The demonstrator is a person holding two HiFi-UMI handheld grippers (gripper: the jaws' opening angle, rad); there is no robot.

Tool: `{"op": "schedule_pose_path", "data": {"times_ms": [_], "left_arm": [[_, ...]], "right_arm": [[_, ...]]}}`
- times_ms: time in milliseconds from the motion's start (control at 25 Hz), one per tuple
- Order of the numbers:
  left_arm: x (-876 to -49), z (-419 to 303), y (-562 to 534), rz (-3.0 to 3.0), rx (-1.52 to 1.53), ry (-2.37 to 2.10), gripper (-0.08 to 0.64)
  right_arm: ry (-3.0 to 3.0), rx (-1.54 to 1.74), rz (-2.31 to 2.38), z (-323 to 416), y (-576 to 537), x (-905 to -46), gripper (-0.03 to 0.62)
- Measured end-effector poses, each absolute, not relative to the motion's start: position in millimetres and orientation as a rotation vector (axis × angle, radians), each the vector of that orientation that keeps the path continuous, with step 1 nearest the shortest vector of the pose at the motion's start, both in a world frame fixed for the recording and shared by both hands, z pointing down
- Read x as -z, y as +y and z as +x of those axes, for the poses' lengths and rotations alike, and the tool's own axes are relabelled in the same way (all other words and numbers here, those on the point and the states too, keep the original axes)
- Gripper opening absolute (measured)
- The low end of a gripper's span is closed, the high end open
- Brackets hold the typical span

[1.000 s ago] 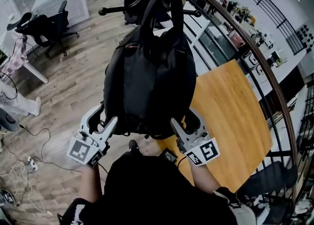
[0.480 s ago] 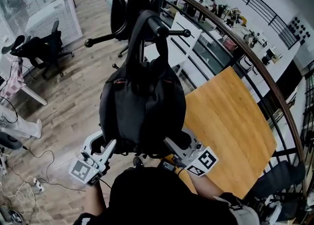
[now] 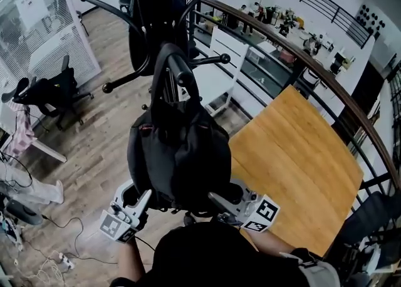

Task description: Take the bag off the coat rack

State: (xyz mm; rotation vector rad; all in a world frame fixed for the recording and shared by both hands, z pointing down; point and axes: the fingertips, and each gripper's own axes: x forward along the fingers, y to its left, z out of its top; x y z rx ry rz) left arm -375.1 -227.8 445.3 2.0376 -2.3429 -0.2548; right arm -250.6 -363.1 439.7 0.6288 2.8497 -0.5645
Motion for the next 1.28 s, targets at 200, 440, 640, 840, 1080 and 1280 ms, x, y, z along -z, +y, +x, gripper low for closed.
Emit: {"op": "schedule_pose_path", "data": {"times_ms": [200,440,640,840,1080,1280], "left_arm": [[-444,-376,-223,2.081,0.265,-2.352,0.156],[-440,-366,-227,2.085,0.297,-2.311,0.144],[-435,-345,-232,2.008,0.257,-2.426,0.138],[-412,-336,-229,2.031,0.298,-2.404,0.121],[-377,-311,-221,2.106,0.364,-2.391,0.117],[-354,-293,-218,2.153,0.419,-2.399,0.117]], "right_arm": [[2.849,0.630,0.617,-256,-360,-440,0.149],[2.916,0.503,0.432,-256,-375,-436,0.138],[2.949,0.343,0.308,-241,-386,-430,0.135],[2.929,0.264,0.318,-239,-381,-410,0.113],[2.875,0.258,0.362,-223,-384,-382,0.110],[2.838,0.266,0.393,-202,-386,-353,0.110]]}}
